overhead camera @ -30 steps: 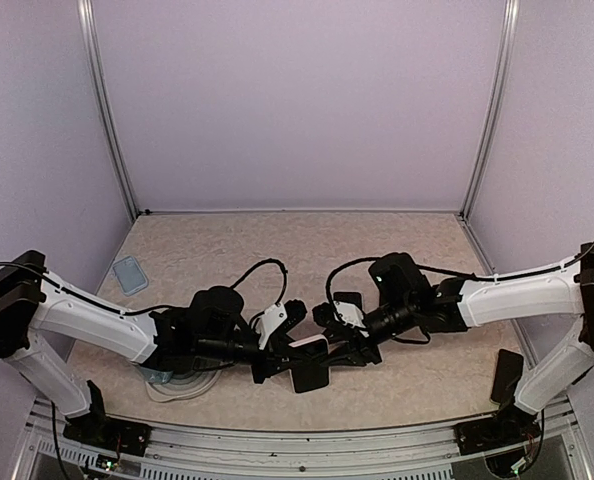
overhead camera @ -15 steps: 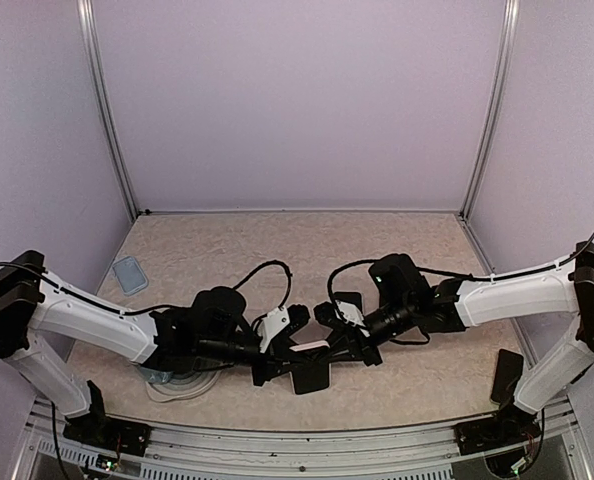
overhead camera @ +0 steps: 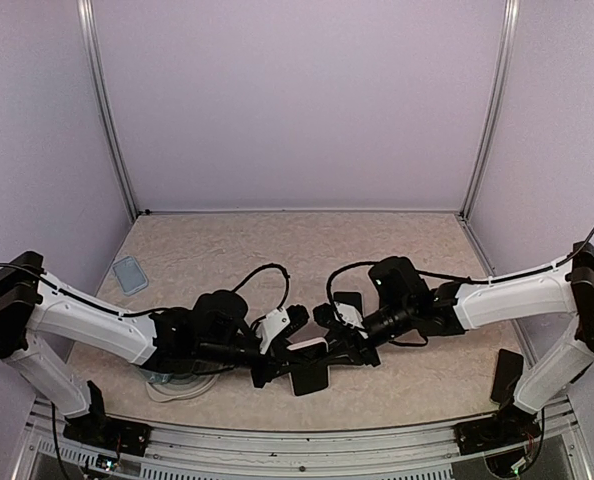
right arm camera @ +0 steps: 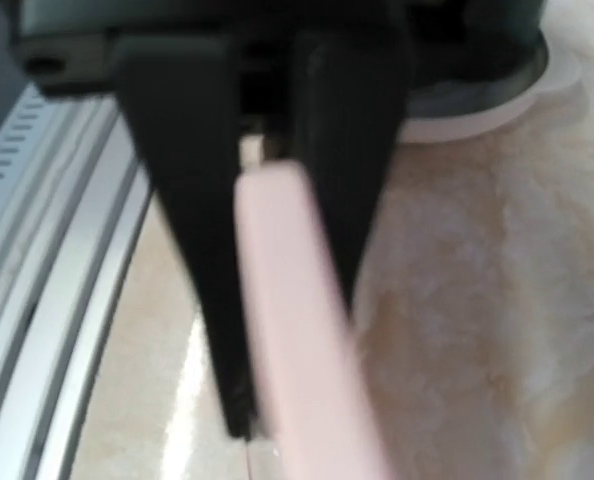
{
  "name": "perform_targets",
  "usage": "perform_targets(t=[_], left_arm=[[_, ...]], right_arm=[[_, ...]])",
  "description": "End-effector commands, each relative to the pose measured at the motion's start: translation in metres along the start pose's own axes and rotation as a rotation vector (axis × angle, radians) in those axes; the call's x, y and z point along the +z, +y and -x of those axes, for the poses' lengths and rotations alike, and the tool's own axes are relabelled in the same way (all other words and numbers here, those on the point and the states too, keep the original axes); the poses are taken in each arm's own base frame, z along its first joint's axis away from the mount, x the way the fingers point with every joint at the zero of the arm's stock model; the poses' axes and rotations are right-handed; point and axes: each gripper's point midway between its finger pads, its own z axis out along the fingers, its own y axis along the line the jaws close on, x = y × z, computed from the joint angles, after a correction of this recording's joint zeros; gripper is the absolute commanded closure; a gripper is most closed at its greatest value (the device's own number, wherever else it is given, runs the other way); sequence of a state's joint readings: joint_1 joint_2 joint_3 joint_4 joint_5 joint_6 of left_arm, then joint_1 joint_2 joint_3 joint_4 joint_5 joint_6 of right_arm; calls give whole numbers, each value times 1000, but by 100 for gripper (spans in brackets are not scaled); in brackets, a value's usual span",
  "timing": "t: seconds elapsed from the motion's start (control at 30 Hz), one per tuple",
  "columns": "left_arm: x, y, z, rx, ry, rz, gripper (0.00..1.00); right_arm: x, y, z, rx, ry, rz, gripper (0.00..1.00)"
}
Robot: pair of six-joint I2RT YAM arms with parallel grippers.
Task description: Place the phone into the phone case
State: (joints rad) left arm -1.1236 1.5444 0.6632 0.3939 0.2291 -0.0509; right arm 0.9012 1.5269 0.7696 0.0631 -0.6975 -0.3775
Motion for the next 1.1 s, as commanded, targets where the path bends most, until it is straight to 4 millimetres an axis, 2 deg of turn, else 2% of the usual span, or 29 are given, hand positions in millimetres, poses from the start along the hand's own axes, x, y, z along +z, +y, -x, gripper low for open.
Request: perform_targets(t=[0.0,0.1,0.2,0.33,0.5,0.53,0.6,0.7,0.73,0.77,0.87,0.93,1.03,1.07], left_arm=[[-4,1,16,-4,-59,1,100],[-5,-2,17,5,-61,-10,100],[-4,-2,18,7,-62,-11,100],[-3,-1,18,-4,-63,-11,100],[-1,-1,20,-18,-65,-13,100],[-1,0,19,-19,-64,-8,100],[-1,1,19,-20,-62,0,100],[-2,2,23,-28,-69,4,98],[-3,3,25,-35,-73,12,88],[-4,6,30,-44,-79,30,73],[-14,22,47,-86,-100,127,38],[-26,33,68,-109,-134,184,28],[-59,48,104,-142,-234,283,18],[-75,52,120,-153,-286,310,15]], right_arm=[[9,0,-27,67,37,-26,67],[14,1,-38,119,44,-20,65],[17,2,-37,149,10,-8,67],[20,3,-26,157,-57,12,81],[19,2,-12,147,-112,19,84],[20,2,-11,147,-113,30,86],[24,3,-15,151,-86,40,97],[23,6,-13,142,-76,60,100],[20,6,-10,144,-82,59,100],[17,5,-6,149,-90,53,100],[6,-3,6,199,-99,17,100],[2,-14,12,262,-87,-12,100],[1,-30,20,384,-70,-27,100],[2,-37,20,428,-61,-34,100]])
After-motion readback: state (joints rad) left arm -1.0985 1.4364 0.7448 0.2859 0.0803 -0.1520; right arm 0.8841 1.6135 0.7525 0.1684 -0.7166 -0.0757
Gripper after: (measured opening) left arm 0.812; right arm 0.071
